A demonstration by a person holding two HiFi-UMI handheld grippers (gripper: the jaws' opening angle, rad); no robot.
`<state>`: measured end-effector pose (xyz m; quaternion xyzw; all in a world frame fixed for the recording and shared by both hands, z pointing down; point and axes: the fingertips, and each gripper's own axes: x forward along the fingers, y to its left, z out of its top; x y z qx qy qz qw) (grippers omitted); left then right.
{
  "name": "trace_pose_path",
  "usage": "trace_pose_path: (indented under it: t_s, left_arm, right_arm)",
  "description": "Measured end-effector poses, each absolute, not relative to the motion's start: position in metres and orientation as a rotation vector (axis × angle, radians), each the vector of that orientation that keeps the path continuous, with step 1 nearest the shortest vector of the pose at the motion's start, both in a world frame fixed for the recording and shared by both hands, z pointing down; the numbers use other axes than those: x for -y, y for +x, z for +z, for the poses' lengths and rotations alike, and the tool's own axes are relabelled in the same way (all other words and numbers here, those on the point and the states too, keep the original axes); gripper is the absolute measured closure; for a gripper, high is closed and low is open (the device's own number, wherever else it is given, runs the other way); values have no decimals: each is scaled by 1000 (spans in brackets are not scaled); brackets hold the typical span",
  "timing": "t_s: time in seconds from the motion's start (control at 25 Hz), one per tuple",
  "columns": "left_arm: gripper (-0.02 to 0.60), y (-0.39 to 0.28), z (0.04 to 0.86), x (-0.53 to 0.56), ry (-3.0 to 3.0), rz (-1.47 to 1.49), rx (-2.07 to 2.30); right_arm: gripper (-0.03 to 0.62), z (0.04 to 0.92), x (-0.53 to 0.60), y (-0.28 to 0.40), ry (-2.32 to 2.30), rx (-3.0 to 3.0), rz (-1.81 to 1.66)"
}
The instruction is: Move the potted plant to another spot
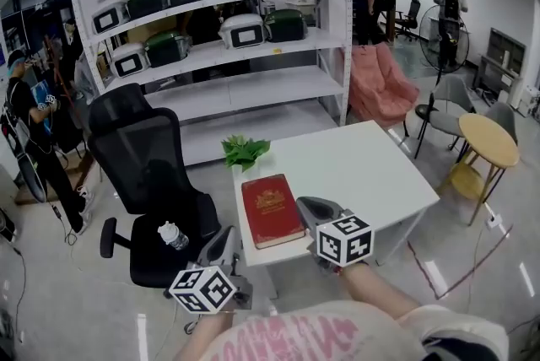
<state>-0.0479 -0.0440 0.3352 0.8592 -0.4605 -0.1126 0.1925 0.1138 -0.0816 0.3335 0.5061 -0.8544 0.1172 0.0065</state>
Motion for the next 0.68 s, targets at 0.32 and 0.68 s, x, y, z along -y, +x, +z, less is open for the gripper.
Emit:
trace_pose_path:
  t_s: [0.32,0.68]
  left_arm:
    - [578,-48,346,10,2360,-311,1358]
    - [578,-44,344,-9,2354,-306,1389]
  right_arm:
    - [588,346,55,116,1518,2675,383]
    - [588,352,35,124,1506,2664,391]
